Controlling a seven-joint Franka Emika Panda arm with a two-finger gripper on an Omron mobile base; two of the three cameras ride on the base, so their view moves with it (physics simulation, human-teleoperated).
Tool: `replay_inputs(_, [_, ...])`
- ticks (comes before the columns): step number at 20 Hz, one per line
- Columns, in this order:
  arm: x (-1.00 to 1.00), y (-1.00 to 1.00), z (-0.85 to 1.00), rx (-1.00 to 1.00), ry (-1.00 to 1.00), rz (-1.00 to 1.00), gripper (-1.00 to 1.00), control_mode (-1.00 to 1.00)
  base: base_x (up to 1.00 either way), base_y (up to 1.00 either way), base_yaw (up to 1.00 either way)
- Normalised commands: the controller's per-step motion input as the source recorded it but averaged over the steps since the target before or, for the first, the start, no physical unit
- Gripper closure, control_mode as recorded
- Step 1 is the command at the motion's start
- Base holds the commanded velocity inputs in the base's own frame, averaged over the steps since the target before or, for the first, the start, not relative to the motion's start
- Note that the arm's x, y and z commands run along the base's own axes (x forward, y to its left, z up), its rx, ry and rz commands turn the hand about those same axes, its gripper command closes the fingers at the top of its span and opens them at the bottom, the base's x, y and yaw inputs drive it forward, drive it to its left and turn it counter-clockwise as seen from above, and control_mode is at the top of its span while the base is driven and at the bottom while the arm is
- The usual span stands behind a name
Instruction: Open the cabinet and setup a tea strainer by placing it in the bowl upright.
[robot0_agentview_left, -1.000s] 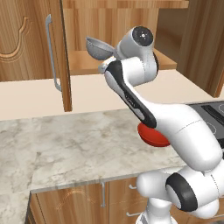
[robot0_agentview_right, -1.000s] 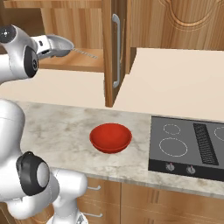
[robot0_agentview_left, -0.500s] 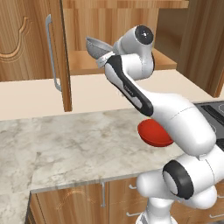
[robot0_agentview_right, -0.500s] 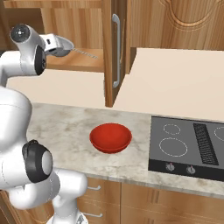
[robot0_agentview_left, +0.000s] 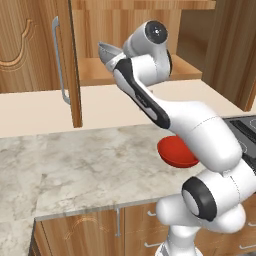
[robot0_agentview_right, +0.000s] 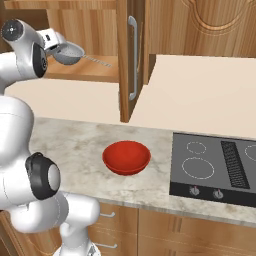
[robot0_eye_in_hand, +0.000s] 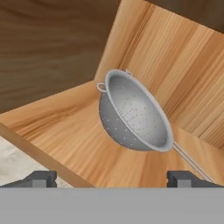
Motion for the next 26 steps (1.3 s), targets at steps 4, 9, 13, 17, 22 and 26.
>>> replay_inputs(4, [0.19, 0.00, 0.00, 0.00, 0.00, 0.00, -1.00, -1.00, 0.00, 0.00, 0.00])
replay_inputs(9, [0.42, 0.00, 0.00, 0.00, 0.00, 0.00, -1.00, -1.00, 0.00, 0.00, 0.00])
replay_inputs(13, [0.50, 0.00, 0.00, 0.00, 0.04, 0.00, -1.00, -1.00, 0.00, 0.00, 0.00])
replay_inputs(17, [0.37, 0.01, 0.00, 0.00, 0.05, 0.00, -1.00, -1.00, 0.00, 0.00, 0.00])
replay_inputs(22, [0.14, 0.06, -0.03, 0.00, 0.04, 0.00, -1.00, -1.00, 0.00, 0.00, 0.00])
replay_inputs(26, [0.09, 0.05, -0.09, 0.00, 0.03, 0.00, -1.00, -1.00, 0.00, 0.00, 0.00])
